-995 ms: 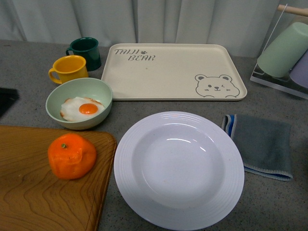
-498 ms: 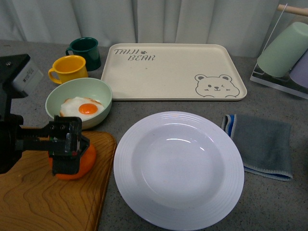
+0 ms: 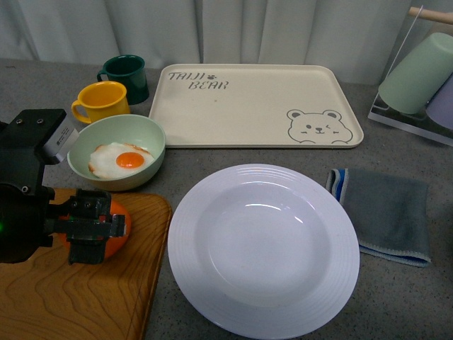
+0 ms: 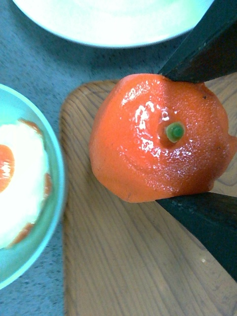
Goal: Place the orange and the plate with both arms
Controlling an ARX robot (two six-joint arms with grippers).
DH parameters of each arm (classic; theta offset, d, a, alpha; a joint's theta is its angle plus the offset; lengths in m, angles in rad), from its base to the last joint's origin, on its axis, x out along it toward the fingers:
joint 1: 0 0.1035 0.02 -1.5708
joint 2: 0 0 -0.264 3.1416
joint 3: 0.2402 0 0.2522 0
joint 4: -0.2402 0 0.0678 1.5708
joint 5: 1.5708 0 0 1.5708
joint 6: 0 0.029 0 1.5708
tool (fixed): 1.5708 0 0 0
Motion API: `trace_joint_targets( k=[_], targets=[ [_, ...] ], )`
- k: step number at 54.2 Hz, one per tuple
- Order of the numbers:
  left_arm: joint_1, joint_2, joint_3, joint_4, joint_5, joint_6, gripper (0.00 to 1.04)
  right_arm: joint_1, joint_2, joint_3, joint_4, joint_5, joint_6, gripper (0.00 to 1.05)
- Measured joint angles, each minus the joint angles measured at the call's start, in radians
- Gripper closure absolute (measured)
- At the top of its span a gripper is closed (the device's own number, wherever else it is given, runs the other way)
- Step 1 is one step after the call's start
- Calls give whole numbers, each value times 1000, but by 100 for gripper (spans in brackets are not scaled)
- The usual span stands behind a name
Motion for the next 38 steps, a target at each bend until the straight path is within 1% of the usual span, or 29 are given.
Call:
trace_joint_targets(
  k=[3, 9, 10, 17, 25, 33, 38],
  targets=[
    [-24, -47, 3, -16, 0, -10, 54, 0, 0, 0, 0, 0, 0, 9],
    [-129, -86, 34, -25, -5, -24, 55, 0, 0, 0, 0, 0, 0, 9],
    [-158, -77, 43, -21, -8, -32, 55, 0, 0, 0, 0, 0, 0, 9],
    [-257, -11, 73, 16, -16, -69, 55, 0, 0, 0, 0, 0, 0, 9],
    [-356, 82, 129, 45, -50, -100, 55, 0, 0, 0, 0, 0, 0, 9],
    [-409, 178, 186, 64, -63, -116, 55, 0, 0, 0, 0, 0, 0, 9],
    [-417, 222, 207, 86, -90, -113, 56, 0, 0, 0, 0, 0, 0, 9]
  ],
)
